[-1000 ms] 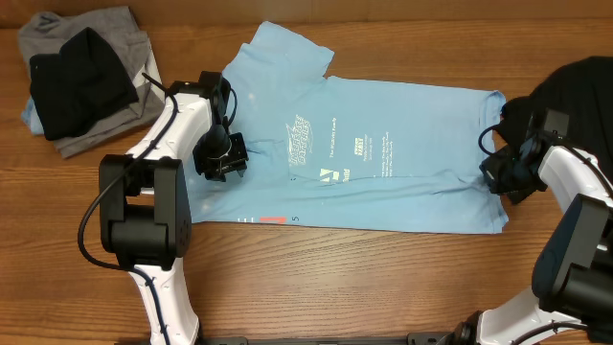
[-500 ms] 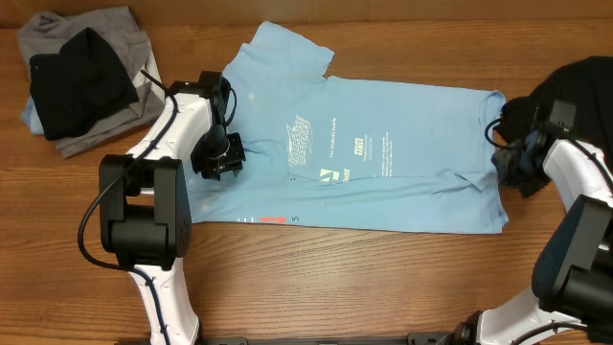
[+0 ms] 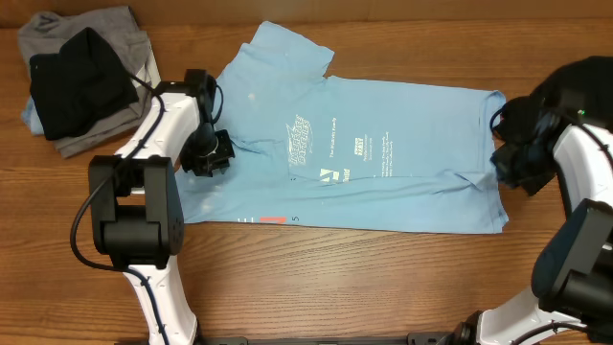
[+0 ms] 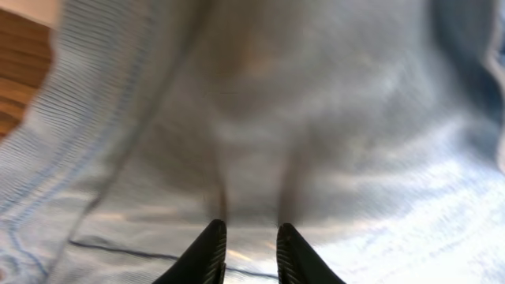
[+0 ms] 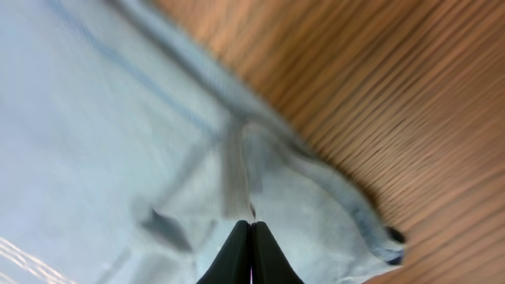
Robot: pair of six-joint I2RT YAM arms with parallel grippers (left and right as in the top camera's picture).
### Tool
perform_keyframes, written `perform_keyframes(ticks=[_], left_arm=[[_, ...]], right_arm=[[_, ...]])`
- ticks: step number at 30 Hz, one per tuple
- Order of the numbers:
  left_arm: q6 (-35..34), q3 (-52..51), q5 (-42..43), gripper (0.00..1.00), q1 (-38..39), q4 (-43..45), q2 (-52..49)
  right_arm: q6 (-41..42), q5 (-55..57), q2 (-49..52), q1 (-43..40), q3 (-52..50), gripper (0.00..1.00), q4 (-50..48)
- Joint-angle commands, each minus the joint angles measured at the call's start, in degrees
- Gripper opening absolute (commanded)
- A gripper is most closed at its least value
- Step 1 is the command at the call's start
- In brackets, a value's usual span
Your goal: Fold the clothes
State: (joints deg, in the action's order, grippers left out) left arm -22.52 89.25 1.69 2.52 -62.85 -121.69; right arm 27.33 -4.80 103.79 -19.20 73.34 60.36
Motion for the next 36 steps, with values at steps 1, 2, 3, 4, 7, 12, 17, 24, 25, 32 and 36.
perform_keyframes(ticks=[1, 2, 3, 4, 7, 12, 17, 24, 25, 32, 36], left_arm=[[-0.83, 0.04, 0.85, 0.23, -1.09, 0.2, -0.57], [-0.81, 0.04, 0.87, 0.22, -1.4, 0.22, -0.57], [-0.83, 0.04, 0.87, 0.21, -1.66, 0.28, -0.57], [-0.83, 0.04, 0.87, 0.2, -1.86, 0.31, -0.57], [-0.83, 0.04, 0.9, 0.19, -2.54, 0.35, -0.57], [-0.81, -0.02, 0.83, 0.18, -3.41, 0.52, -0.74], [-0.92, -2.4, 0.44, 0.1, -5.25, -0.11, -0.83], [-3.23, -5.14, -4.35, 0.04, -11.21, -4.74, -0.81], [-3.3, -5.14, -4.72, 0.04, -12.11, -5.55, -0.74], [-4.04, -5.14, -5.29, 0.04, -16.81, -8.17, 1.18], [-4.72, -5.14, -5.29, 0.04, -17.09, -8.74, 5.88]], right_arm=[[-3.34, -4.96, 0.59, 1.55, -5.38, 0.04, -0.98], [-3.32, -4.98, 0.61, 1.7, -6.91, 0.04, -1.73], [-3.15, -4.98, 0.59, 1.75, -8.92, 0.04, -3.06], [-3.13, -4.98, 0.61, 1.75, -10.23, 0.04, -3.96], [-3.13, -4.92, 0.61, 1.62, -14.86, 0.04, -7.72], [1.25, -4.7, 0.61, -0.24, -19.08, 0.04, -10.6], [4.48, -1.25, 0.59, -0.87, -19.3, 0.04, -9.25], [8.04, 0.98, 0.59, -0.85, -19.28, 0.04, -7.58], [9.03, 1.42, 0.59, -0.85, -19.28, 0.04, -7.39], [13.53, 5.68, -1.44, -0.85, -19.28, 0.04, -5.16], [14.64, 6.86, -6.12, -0.85, -19.28, 0.04, -4.26]])
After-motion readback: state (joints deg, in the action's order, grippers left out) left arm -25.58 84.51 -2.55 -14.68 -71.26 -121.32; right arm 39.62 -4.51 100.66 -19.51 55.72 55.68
